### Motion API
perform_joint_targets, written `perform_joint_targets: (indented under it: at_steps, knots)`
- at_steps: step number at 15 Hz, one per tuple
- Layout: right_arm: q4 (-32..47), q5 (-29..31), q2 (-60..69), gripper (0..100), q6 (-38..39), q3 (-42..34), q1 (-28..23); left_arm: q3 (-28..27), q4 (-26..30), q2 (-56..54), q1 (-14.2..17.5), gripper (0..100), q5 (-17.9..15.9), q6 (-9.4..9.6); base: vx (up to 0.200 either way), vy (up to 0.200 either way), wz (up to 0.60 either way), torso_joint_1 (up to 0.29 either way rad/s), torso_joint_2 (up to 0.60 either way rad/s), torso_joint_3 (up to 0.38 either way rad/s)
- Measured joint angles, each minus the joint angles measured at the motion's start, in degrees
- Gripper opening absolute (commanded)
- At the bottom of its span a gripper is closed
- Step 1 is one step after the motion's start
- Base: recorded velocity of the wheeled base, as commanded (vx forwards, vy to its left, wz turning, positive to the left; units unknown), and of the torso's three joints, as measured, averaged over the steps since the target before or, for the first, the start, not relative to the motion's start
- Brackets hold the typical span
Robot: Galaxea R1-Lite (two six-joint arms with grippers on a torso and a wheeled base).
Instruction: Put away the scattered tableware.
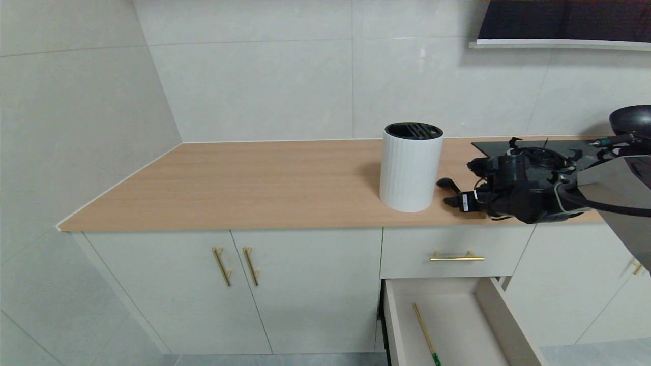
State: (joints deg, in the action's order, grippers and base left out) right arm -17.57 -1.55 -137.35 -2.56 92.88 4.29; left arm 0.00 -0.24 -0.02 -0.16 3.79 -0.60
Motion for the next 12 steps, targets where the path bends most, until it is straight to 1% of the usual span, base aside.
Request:
perform_joint_targets:
  at_steps: [12]
  knots:
    - [0.49,1.88,-1.21,0,0.49,0.61,0.48,0.00,0.02,0.00,-0.02,100,-0.02,0.00,0.000,0.000,0.00,0.000,0.00,0.000]
